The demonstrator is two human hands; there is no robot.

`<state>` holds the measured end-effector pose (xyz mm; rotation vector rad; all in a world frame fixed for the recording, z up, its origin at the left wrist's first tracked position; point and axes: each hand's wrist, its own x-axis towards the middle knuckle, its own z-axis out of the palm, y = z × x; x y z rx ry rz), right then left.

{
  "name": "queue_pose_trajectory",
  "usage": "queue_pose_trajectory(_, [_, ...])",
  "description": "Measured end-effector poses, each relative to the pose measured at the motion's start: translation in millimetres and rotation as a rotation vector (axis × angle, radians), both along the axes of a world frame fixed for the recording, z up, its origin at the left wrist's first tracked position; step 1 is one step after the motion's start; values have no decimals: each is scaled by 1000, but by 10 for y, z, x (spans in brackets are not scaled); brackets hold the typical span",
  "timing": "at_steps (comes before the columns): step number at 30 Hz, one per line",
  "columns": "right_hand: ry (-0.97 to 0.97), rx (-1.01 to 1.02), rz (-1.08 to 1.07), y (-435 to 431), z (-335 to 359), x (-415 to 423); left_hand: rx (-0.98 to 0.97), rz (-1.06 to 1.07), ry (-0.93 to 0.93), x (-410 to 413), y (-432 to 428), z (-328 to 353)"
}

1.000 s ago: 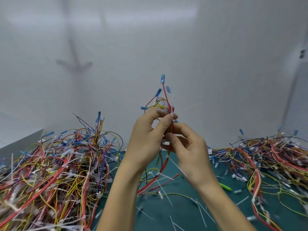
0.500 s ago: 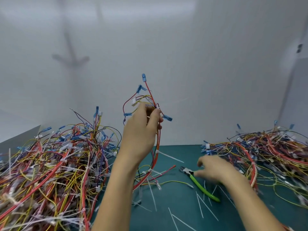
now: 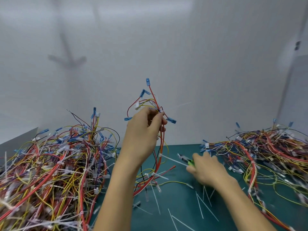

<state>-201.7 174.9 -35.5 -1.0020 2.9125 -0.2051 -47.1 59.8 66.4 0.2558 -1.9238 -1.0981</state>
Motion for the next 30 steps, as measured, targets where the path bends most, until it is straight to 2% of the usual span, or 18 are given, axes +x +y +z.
queue_pose_trajectory(5, [-73,-608,80,-28,327,121,38,57,62,40,-45,8])
queue_pose_trajectory(9, [-163,-896,283,70,667,299,90,89,92,90,-110,28])
queue_pose_trajectory(13, [-178,-891,447,176,908,515,135,106,130,132,-129,56])
queue_pose_trajectory(15, [-117,-848,468,173,945,587,134,96,132,142,-111,65])
queue_pose_trajectory(18, [2,-794,447,121,931,673,121,58,126,142,-65,75])
queue_pose_trajectory(30, [27,-883,407,58,888,760,99,15,167,112,62,118])
